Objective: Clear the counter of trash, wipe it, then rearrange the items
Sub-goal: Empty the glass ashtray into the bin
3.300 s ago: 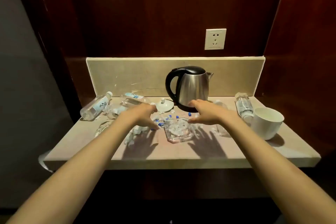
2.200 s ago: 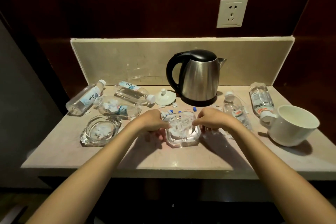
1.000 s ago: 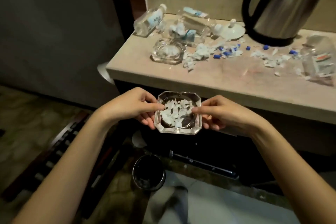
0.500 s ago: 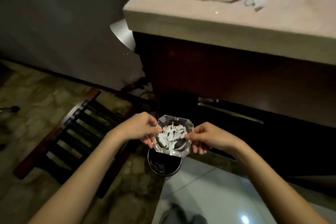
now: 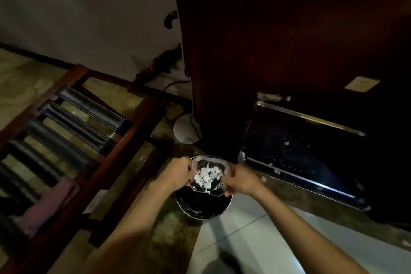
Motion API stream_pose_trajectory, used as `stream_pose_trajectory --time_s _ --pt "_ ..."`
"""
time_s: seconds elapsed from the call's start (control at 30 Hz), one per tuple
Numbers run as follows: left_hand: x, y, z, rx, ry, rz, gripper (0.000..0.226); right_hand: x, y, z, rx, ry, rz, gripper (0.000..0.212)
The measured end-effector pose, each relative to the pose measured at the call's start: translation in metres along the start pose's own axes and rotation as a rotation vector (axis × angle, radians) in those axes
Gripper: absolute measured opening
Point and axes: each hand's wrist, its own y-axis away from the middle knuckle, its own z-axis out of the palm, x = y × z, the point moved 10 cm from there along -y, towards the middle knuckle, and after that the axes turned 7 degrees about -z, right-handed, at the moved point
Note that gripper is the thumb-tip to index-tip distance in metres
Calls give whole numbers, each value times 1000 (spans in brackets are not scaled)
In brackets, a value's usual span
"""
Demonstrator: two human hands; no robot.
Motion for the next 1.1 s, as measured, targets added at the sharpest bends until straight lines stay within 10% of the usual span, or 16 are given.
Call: stream_pose_trajectory --time_s 0.4,1.1 --pt "-69 -40 66 185 102 35 22 39 -56 37 347 257 -216 17" --pt "-1 46 -42 383 140 106 24 -20 40 -7 313 137 -238 21"
